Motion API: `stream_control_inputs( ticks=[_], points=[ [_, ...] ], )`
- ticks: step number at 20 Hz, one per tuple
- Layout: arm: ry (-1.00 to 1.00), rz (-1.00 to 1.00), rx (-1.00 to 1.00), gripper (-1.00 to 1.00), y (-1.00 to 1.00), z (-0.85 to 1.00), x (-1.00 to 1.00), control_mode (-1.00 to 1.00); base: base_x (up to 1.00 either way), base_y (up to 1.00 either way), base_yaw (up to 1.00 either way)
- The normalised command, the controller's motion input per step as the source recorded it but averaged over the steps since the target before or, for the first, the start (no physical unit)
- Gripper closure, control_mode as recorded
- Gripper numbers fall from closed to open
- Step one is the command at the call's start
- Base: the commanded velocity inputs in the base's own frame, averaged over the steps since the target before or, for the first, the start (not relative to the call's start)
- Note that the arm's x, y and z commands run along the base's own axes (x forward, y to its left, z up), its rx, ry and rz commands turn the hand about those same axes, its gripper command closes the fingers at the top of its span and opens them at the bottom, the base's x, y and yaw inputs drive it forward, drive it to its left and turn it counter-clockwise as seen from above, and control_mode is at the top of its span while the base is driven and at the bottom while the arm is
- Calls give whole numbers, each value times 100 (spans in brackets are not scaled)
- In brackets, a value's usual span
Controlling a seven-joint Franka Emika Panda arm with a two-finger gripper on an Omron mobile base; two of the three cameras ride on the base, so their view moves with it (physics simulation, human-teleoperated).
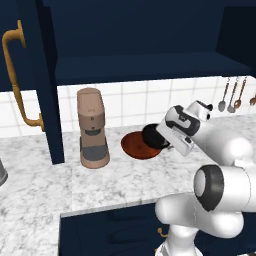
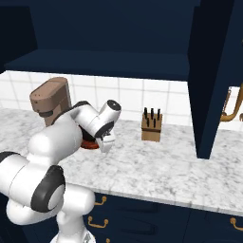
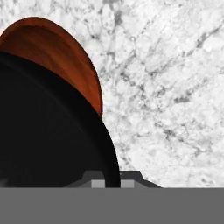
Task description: Pick up the bowls on the counter and stack them on top of one another in the open cabinet. Place the smaller bowl on top of the larger bowl.
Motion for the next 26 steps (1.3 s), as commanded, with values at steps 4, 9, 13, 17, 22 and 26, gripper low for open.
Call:
stream_control_inputs(
  ticks=[4,9,13,17,22,26],
  points=[
    [0,0,0,100,16,-23,29,-100,0,0,0],
    [0,0,0,100,25,-13,45,-100,0,0,0],
    [5,0,0,100,22,-19,47,-100,0,0,0],
    [12,0,-3,100,11,-41,33,-100,0,0,0],
    [4,0,0,-100,4,-21,37,-100,0,0,0],
    [0,0,0,-100,0,0,20,-100,0,0,0]
  ],
)
